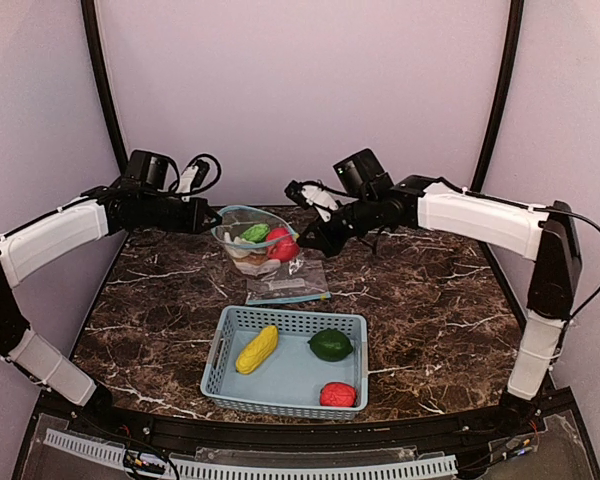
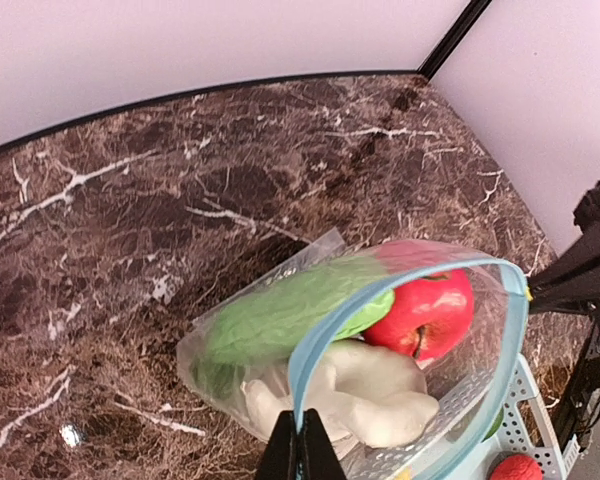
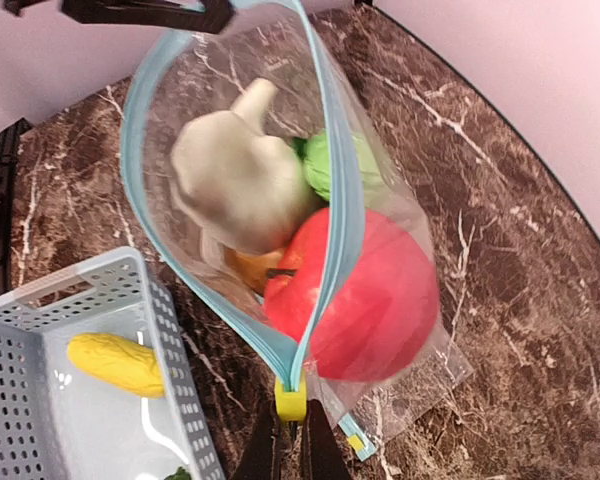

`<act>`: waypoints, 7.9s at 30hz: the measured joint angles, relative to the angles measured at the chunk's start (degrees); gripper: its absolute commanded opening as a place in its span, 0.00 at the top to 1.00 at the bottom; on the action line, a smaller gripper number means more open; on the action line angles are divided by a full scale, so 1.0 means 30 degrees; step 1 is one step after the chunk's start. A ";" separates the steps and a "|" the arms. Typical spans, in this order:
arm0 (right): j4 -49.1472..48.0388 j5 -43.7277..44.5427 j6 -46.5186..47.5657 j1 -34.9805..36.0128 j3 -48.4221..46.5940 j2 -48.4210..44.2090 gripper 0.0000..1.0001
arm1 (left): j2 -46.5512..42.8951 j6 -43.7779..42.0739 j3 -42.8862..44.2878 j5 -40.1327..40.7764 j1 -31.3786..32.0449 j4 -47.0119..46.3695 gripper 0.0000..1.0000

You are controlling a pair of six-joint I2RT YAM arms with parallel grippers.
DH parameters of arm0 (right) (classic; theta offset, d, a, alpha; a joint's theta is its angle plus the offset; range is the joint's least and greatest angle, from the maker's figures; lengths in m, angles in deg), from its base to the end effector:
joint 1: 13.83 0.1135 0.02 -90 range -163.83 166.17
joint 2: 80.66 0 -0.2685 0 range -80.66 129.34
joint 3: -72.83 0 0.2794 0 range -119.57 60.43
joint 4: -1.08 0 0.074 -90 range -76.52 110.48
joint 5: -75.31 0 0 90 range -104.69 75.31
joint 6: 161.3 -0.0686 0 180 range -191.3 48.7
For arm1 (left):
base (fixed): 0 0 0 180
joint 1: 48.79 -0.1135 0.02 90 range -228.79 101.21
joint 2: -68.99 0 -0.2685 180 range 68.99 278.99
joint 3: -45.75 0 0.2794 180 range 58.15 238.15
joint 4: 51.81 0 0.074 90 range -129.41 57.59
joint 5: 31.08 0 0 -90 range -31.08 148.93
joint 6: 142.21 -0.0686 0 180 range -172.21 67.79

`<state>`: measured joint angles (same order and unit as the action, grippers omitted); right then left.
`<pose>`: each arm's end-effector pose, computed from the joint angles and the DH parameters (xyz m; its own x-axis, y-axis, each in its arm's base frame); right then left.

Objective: Place the food in the zip-top bag and seal the zipper
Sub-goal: Adjust the zipper food storage bag at the center of the board, then pass from the right arm to the left, then hold the zipper food storage bag over the bin, then zip the zipper of the food storage bag.

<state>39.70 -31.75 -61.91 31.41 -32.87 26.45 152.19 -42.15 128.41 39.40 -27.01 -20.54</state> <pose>0.3273 0.3587 0.2735 -0.3103 -0.5344 -0.7862 -0.8997 0.4323 0.0612 0.3494 -0.1643 0.3044 -0.5891 0.0581 -0.8060 0.5185 0.7922 -0.3219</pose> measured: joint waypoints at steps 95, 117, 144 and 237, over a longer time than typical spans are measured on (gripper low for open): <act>0.4532 -0.3395 -0.1661 0.3577 0.5960 -0.7978 1.00 | -0.0765 -1.1431 -0.2594 -0.0044 1.2349 -0.3898 0.95; -0.3293 -0.0488 -0.5406 0.3067 1.2298 -1.4243 0.54 | -0.1290 -0.7388 -0.3140 0.1523 1.1774 -0.4860 0.99; -0.7359 0.0627 -0.8386 0.3927 1.2815 -1.1555 0.84 | -0.1464 -0.5909 -0.3198 0.0576 1.1111 -0.5566 0.99; -0.6550 0.2157 -0.5493 0.3519 1.2400 -1.2896 1.00 | 0.1326 -0.7155 0.1464 -0.5231 0.9530 -0.2164 0.99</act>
<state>20.05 -25.28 -78.39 41.96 4.33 -12.24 156.16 -63.61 132.81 23.70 1.58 -27.03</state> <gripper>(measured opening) 0.005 0.064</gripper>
